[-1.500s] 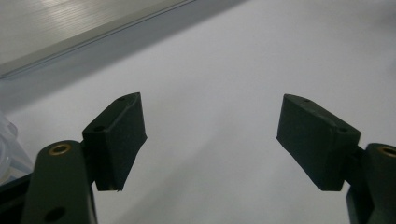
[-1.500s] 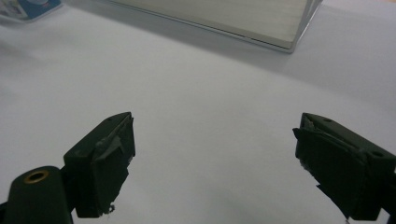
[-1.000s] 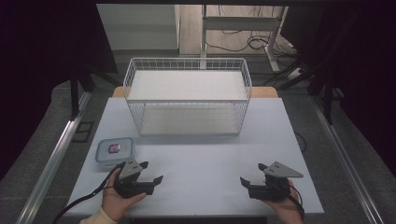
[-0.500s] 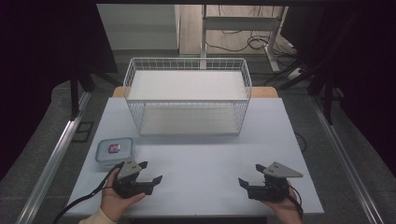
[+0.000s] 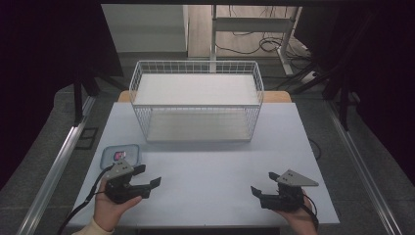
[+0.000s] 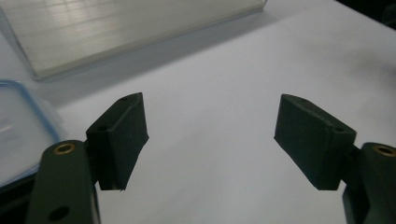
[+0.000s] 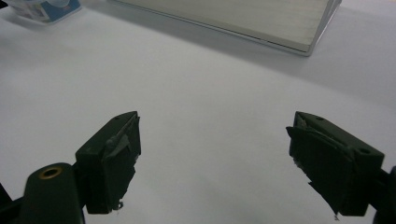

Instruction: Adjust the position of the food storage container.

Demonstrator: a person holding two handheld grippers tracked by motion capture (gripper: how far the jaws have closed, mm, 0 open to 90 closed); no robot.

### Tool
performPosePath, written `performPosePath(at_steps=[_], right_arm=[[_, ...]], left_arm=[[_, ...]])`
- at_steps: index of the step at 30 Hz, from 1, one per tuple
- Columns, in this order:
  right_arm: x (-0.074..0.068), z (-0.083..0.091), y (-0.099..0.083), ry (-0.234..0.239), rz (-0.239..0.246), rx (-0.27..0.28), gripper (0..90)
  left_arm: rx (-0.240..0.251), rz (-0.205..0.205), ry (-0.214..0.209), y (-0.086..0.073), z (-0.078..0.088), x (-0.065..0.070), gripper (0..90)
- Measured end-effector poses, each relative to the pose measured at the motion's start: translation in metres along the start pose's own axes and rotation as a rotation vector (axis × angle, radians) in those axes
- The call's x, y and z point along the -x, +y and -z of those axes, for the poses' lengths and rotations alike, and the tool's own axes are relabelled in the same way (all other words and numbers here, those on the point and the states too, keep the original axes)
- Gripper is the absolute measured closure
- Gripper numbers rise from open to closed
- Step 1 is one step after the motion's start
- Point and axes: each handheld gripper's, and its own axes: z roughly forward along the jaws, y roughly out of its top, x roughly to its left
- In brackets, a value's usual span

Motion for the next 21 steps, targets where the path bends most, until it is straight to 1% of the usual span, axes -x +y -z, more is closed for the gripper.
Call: performPosePath(at_steps=[1,2,3,4,5,7,10,11,12,13,16,19,20,21], right_arm=[[0.000,0.000,0.000,-0.003,-0.002,0.001,16.9],[0.000,0.000,0.000,-0.003,-0.002,0.001,16.9],[0.001,0.000,0.000,-0.003,-0.003,0.001,17.0],[0.001,0.001,0.000,-0.006,-0.005,0.000,17.0],[0.000,0.001,0.000,-0.006,-0.004,0.000,17.0],[0.000,0.000,0.000,-0.004,-0.004,-0.001,17.0],[0.000,0.000,0.000,-0.005,-0.001,-0.004,17.0],[0.000,0.000,0.000,-0.007,0.002,-0.004,17.1],[0.000,0.000,0.000,-0.007,0.002,-0.004,17.1],[0.000,0.000,0.000,-0.007,0.003,-0.005,17.2],[0.001,0.000,-0.001,-0.006,0.004,-0.011,17.2],[0.001,-0.001,-0.001,-0.008,0.006,-0.014,17.2],[0.001,-0.001,-0.001,-0.006,0.006,-0.014,17.2],[0.001,-0.001,-0.001,-0.006,0.007,-0.014,17.2]], left_arm=[[0.000,-0.011,0.033,0.006,0.009,-0.004,25.7],[0.000,-0.011,0.033,0.006,0.009,-0.004,25.7],[0.006,-0.015,0.042,0.009,0.015,-0.006,25.7],[0.016,-0.018,0.054,0.016,0.024,-0.009,25.7],[0.016,-0.018,0.054,0.016,0.024,-0.009,25.7],[0.018,-0.021,0.066,0.022,0.033,-0.015,25.7],[0.013,0.002,0.057,0.031,0.042,-0.024,25.7],[-0.002,0.005,0.070,0.035,0.046,-0.031,25.7],[-0.002,0.005,0.070,0.035,0.046,-0.031,25.7],[-0.011,0.008,0.078,0.037,0.047,-0.035,25.7],[-0.015,0.029,0.103,0.039,0.051,-0.048,26.2],[-0.019,0.059,0.135,0.040,0.055,-0.062,27.7],[-0.026,0.083,0.159,0.039,0.057,-0.072,28.5],[-0.027,0.094,0.172,0.038,0.058,-0.077,28.7]])
